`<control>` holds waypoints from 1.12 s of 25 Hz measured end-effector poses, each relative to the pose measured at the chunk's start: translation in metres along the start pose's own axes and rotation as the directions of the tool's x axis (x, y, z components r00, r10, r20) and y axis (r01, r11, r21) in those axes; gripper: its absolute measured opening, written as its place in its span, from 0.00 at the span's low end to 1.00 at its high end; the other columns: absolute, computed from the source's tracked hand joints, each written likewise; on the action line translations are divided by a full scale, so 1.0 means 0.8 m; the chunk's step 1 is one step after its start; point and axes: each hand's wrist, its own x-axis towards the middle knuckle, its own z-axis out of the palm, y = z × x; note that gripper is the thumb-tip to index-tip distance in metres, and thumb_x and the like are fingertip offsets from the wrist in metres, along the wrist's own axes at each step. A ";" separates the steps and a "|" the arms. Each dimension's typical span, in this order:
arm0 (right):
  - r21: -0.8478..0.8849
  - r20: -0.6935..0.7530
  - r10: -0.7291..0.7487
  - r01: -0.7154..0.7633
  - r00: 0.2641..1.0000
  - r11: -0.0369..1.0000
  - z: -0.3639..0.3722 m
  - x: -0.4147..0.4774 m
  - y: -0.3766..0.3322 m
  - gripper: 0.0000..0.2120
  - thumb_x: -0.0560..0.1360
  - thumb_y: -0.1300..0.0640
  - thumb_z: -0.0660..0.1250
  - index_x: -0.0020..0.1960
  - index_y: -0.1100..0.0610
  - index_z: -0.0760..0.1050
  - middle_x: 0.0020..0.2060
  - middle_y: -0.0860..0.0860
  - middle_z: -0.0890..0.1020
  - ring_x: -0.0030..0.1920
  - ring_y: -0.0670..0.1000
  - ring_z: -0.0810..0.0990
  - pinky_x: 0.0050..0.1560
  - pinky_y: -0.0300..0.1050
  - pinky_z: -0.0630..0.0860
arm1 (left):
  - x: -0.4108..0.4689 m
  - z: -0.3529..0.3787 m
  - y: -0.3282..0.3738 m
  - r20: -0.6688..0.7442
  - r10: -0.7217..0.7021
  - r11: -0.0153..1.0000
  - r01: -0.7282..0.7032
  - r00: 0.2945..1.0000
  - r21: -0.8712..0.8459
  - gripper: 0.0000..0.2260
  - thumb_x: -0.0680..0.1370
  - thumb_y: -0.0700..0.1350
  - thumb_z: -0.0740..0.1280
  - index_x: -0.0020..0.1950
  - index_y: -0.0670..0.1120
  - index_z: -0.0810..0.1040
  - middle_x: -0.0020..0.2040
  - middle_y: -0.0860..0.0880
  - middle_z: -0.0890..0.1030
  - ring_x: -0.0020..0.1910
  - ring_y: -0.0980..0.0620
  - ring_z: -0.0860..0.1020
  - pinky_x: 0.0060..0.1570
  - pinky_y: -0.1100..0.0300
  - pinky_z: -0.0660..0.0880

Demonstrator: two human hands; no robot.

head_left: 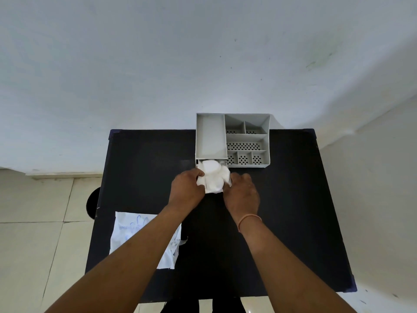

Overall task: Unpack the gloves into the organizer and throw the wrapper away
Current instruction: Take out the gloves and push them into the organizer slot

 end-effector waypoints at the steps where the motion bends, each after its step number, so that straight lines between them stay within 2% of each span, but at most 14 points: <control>1: -0.008 -0.014 -0.019 0.019 1.000 1.000 0.000 0.001 0.002 0.15 0.80 0.46 0.67 0.61 0.55 0.78 0.55 0.56 0.77 0.53 0.58 0.81 0.51 0.52 0.80 | 0.000 0.002 0.001 -0.018 0.023 1.000 -0.023 1.000 0.008 0.19 0.75 0.35 0.71 0.66 0.45 0.85 0.59 0.45 0.87 0.58 0.45 0.85 0.62 0.55 0.79; 4: 0.005 -0.077 -0.098 0.098 0.992 0.995 0.002 0.008 0.005 0.14 0.79 0.47 0.69 0.57 0.56 0.78 0.52 0.56 0.77 0.51 0.57 0.81 0.48 0.51 0.77 | 0.002 0.008 0.002 -0.054 0.089 0.995 -0.087 0.995 0.039 0.18 0.78 0.35 0.70 0.66 0.44 0.85 0.64 0.44 0.87 0.63 0.45 0.84 0.66 0.54 0.79; 8: -0.102 -0.038 -0.180 0.175 0.983 0.979 0.001 0.020 0.000 0.12 0.78 0.48 0.68 0.58 0.53 0.78 0.54 0.55 0.77 0.54 0.57 0.79 0.50 0.53 0.78 | 0.001 0.017 0.007 0.156 0.198 0.895 -0.243 0.968 0.373 0.15 0.82 0.50 0.68 0.64 0.45 0.85 0.73 0.45 0.78 0.72 0.44 0.72 0.62 0.49 0.80; 10: -0.103 -0.117 -0.212 0.201 0.970 0.974 -0.008 0.022 0.000 0.11 0.77 0.52 0.67 0.58 0.53 0.79 0.55 0.54 0.77 0.55 0.57 0.78 0.50 0.54 0.79 | -0.006 0.013 0.004 0.159 0.231 0.842 -0.279 0.960 0.461 0.17 0.79 0.53 0.70 0.63 0.45 0.85 0.78 0.43 0.73 0.74 0.41 0.70 0.61 0.45 0.80; 12: -0.142 -0.191 -0.328 0.305 0.925 0.942 -0.019 0.019 0.002 0.14 0.74 0.57 0.67 0.59 0.54 0.80 0.56 0.54 0.79 0.57 0.57 0.78 0.52 0.55 0.78 | -0.011 0.009 0.000 0.121 0.315 0.782 -0.330 0.941 0.530 0.22 0.74 0.53 0.75 0.65 0.46 0.84 0.78 0.41 0.73 0.75 0.38 0.72 0.63 0.41 0.79; 13: -0.194 -0.146 -0.430 0.400 0.891 0.896 -0.022 0.016 0.002 0.18 0.73 0.57 0.67 0.62 0.54 0.79 0.59 0.54 0.80 0.61 0.58 0.78 0.57 0.56 0.77 | -0.012 0.010 0.000 0.130 0.354 0.741 -0.363 0.926 0.565 0.24 0.72 0.53 0.77 0.66 0.46 0.84 0.77 0.41 0.76 0.75 0.37 0.73 0.65 0.39 0.77; 15: -0.279 0.127 -0.568 0.579 0.813 0.766 -0.019 0.009 0.001 0.27 0.74 0.55 0.68 0.73 0.56 0.74 0.72 0.56 0.76 0.75 0.60 0.70 0.72 0.61 0.70 | -0.009 0.016 -0.001 0.226 0.383 0.636 -0.433 0.896 0.639 0.28 0.74 0.54 0.75 0.72 0.45 0.81 0.76 0.41 0.77 0.80 0.36 0.68 0.75 0.35 0.69; 17: -0.343 0.396 -0.517 0.645 0.759 0.683 -0.017 0.012 -0.001 0.35 0.78 0.53 0.66 0.82 0.56 0.61 0.83 0.56 0.63 0.84 0.58 0.56 0.80 0.67 0.54 | -0.002 0.022 0.001 0.337 0.316 0.553 -0.460 0.887 0.695 0.28 0.79 0.54 0.69 0.78 0.45 0.76 0.79 0.43 0.75 0.86 0.37 0.57 0.82 0.33 0.54; 18: -0.366 0.462 -0.472 0.646 0.751 0.670 -0.017 0.016 -0.003 0.36 0.79 0.53 0.65 0.84 0.55 0.58 0.84 0.55 0.58 0.85 0.57 0.52 0.81 0.69 0.50 | 0.001 0.022 0.002 0.362 0.289 0.516 -0.463 0.886 0.721 0.28 0.80 0.54 0.66 0.79 0.45 0.74 0.79 0.43 0.75 0.87 0.37 0.54 0.83 0.33 0.50; 20: -0.340 0.463 -0.467 0.638 0.753 0.691 -0.023 0.022 -0.012 0.34 0.79 0.52 0.66 0.82 0.55 0.60 0.83 0.55 0.61 0.84 0.56 0.55 0.81 0.70 0.50 | 0.004 0.020 0.004 0.358 0.296 0.492 -0.462 0.886 0.738 0.26 0.82 0.53 0.64 0.79 0.46 0.74 0.79 0.43 0.75 0.87 0.38 0.53 0.83 0.33 0.47; 23: -0.284 0.287 -0.558 0.625 0.779 0.727 -0.024 0.023 -0.025 0.29 0.78 0.51 0.66 0.78 0.55 0.67 0.78 0.55 0.70 0.80 0.57 0.65 0.81 0.67 0.55 | -0.004 0.019 0.004 0.282 0.336 0.539 -0.429 0.899 0.725 0.25 0.83 0.53 0.63 0.79 0.45 0.74 0.80 0.42 0.74 0.86 0.38 0.58 0.84 0.34 0.50; 24: -0.281 0.301 -0.555 0.629 0.775 0.725 -0.021 0.024 -0.027 0.32 0.79 0.52 0.65 0.80 0.55 0.63 0.81 0.56 0.66 0.82 0.58 0.62 0.81 0.67 0.54 | -0.008 0.019 0.003 0.257 0.349 0.544 -0.418 0.901 0.728 0.25 0.83 0.52 0.64 0.78 0.44 0.76 0.79 0.41 0.75 0.85 0.38 0.61 0.83 0.35 0.53; 26: -0.311 0.442 -0.482 0.633 0.757 0.709 -0.014 0.030 -0.025 0.40 0.79 0.52 0.66 0.85 0.53 0.50 0.85 0.56 0.52 0.85 0.59 0.50 0.81 0.70 0.48 | -0.016 0.018 -0.001 0.245 0.366 0.552 -0.421 0.898 0.720 0.20 0.82 0.50 0.67 0.72 0.45 0.82 0.75 0.40 0.79 0.79 0.37 0.69 0.81 0.35 0.60; 28: -0.354 0.537 -0.413 0.641 0.735 0.681 -0.012 0.040 -0.024 0.43 0.79 0.51 0.67 0.86 0.50 0.45 0.86 0.54 0.46 0.85 0.57 0.45 0.80 0.72 0.44 | -0.019 0.017 -0.004 0.254 0.382 0.561 -0.442 0.888 0.700 0.15 0.81 0.49 0.70 0.66 0.46 0.86 0.70 0.42 0.82 0.74 0.38 0.73 0.78 0.35 0.64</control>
